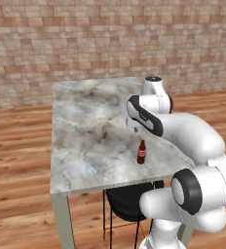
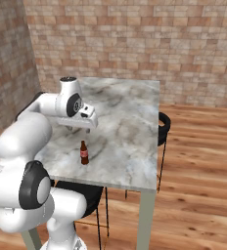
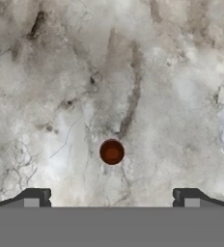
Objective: Place the large bottle from the dining counter next to the other large bottle outside the sink, and place the small bottle from the dining counter next to the other small bottle inside the sink.
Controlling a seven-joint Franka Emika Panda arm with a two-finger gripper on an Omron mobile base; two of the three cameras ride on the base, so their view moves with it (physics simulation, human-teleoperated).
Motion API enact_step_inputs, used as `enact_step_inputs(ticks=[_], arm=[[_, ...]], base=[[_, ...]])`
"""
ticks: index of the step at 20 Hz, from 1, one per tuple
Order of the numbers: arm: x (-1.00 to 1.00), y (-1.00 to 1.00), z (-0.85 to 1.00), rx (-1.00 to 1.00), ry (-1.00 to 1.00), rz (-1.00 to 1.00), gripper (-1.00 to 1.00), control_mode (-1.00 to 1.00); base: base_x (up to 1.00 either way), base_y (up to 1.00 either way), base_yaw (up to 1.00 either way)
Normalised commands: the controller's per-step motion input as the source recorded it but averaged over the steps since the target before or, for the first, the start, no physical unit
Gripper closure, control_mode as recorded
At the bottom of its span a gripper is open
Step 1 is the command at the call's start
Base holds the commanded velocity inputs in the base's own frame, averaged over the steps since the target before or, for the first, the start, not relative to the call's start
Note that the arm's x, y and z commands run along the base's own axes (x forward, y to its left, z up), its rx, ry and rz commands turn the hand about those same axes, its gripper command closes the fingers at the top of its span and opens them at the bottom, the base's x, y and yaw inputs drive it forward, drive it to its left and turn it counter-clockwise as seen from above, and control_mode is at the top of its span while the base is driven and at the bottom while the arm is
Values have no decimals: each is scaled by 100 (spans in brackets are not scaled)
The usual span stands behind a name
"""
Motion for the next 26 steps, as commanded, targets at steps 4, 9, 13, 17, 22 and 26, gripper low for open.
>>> enact_step_inputs(ticks=[4, 9, 13, 17, 22, 26], arm=[[9, 0, -7, 0, 0, 0, -100, -100], [38, 0, 0, 0, 0, 0, -100, -100], [42, 0, 0, 0, 1, 0, -100, -100], [11, 0, -1, 0, 0, 0, -100, -100], [-7, 0, -8, 0, 0, 0, -100, -100], [-21, 0, -12, 0, 0, 0, -100, -100]], base=[[0, 0, 0], [0, 0, 0], [0, 0, 0], [0, 0, 0], [0, 0, 0], [0, 0, 0]])
